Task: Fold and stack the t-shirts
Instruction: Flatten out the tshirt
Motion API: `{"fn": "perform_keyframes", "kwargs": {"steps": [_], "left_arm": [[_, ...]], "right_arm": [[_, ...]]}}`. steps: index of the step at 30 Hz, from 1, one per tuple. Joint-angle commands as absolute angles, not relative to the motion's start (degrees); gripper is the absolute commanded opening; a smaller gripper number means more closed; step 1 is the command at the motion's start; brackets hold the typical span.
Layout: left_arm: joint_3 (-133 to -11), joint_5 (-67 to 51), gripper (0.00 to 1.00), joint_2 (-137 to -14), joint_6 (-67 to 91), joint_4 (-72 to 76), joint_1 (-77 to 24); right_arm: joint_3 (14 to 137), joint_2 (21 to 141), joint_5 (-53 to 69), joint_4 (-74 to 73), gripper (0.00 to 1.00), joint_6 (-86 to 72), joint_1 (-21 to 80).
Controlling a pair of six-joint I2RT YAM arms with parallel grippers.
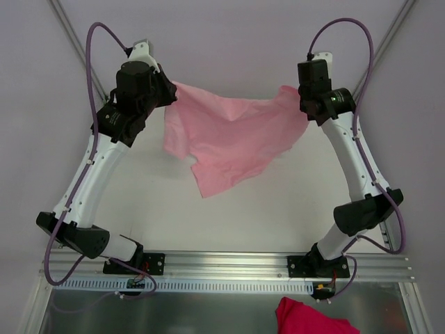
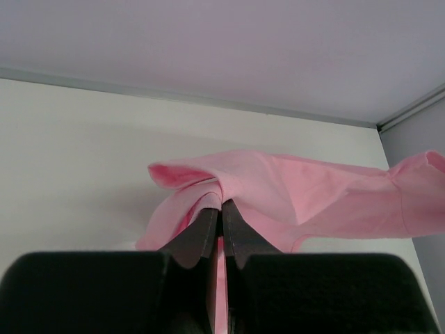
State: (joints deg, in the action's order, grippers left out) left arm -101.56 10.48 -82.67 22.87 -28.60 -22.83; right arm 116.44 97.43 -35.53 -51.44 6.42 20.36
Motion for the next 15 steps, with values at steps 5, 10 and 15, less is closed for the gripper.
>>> {"fn": "perform_keyframes", "kwargs": {"steps": [5,10,15], "left_arm": [[-92.05,9.15,0.00,-71.39,22.32,-26.28,-22.50],[-81.94,-3.57,0.00,-65.66,29.08,-28.56,-22.76],[-63.48,-5.36,0.00,-56.96,36.11,-29.88,-26.45]], "right_arm": [[111.09,85.52,-42.10,-43.51,0.01,12.57,20.39],[113.02,84.03,-37.99,-45.52,0.01,12.31,20.30],[115.66,83.14,-27.36,-53.07,0.01,8.71,20.65]]}}
